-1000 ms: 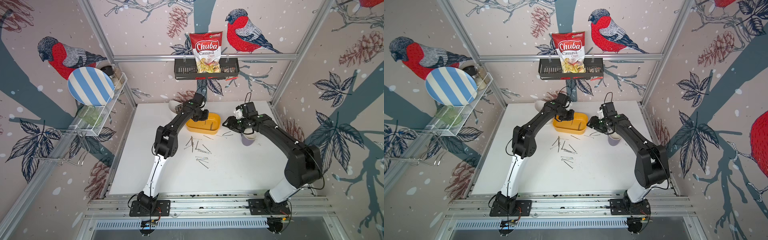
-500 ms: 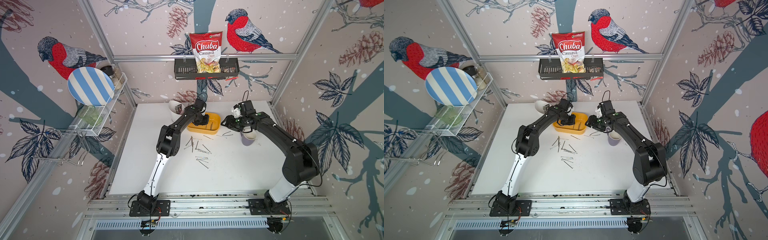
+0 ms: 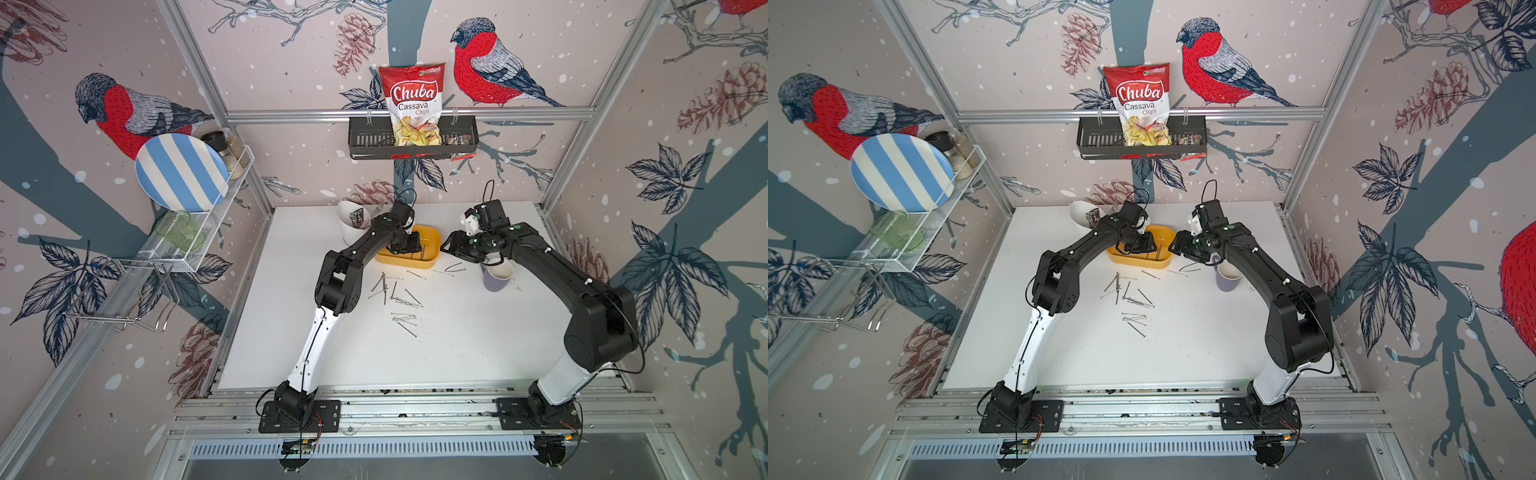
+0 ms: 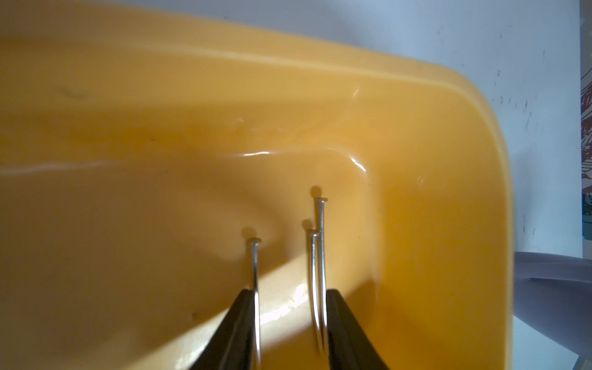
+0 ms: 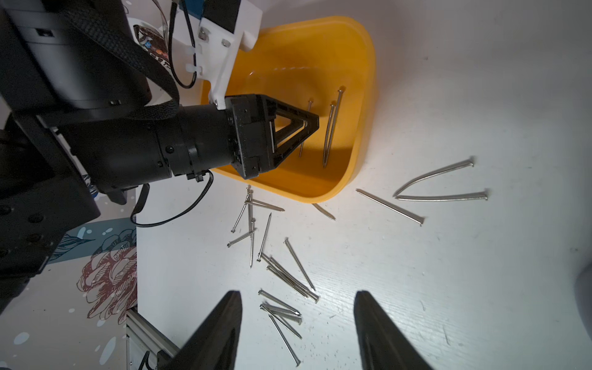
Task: Put the nails on the desktop into the storage box
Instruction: Place the nail in the storage box.
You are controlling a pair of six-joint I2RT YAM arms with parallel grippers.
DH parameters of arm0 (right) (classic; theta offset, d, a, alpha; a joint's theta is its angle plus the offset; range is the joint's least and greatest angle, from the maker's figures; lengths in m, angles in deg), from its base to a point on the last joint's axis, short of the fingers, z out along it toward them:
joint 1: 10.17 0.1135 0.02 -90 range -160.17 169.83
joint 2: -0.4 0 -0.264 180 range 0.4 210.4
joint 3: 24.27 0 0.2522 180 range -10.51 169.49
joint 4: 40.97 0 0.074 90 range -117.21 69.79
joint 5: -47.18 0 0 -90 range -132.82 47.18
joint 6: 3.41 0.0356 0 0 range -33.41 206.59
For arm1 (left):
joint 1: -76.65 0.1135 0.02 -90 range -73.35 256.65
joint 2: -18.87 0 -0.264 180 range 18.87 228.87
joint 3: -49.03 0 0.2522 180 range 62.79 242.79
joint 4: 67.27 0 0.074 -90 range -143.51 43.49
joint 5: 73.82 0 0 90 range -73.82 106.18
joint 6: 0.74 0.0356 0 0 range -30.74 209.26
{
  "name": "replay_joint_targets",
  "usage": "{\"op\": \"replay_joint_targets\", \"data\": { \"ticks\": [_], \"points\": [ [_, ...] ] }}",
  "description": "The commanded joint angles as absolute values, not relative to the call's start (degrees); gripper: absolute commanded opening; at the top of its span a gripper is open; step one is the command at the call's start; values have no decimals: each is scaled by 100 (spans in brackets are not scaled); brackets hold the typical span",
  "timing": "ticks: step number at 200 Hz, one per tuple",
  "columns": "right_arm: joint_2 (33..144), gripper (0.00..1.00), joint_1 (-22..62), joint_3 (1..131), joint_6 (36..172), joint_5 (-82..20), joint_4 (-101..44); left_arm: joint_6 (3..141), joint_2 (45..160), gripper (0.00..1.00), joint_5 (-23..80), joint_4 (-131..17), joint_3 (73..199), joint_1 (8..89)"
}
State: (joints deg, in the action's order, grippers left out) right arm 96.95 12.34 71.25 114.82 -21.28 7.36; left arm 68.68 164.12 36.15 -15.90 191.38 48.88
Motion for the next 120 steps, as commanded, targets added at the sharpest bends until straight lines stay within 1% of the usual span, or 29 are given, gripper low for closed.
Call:
{"op": "replay_joint_targets", "data": {
  "ticks": [1,36,48,80,86,120],
  "points": [
    [9664,60,1252,7134,11290,-2251,732,6834,16166,45,3699,-1743,19093,4870],
    [9482,60,1371,6964,10921,-2515,487,6801,15582,53,3637,-1746,18736,4870],
    [9432,60,1458,6851,10695,-2580,372,6808,15293,54,3571,-1765,18497,4868],
    [9251,61,1988,6420,9815,-3090,-9,6832,14357,58,3340,-2000,17468,4871],
    [9227,61,2124,6307,9571,-3146,-102,6832,14158,61,3288,-2050,17256,4875],
    [9268,62,2743,5884,8758,-3467,-488,6738,13074,64,2980,-2415,15856,4874]
  ]
}}
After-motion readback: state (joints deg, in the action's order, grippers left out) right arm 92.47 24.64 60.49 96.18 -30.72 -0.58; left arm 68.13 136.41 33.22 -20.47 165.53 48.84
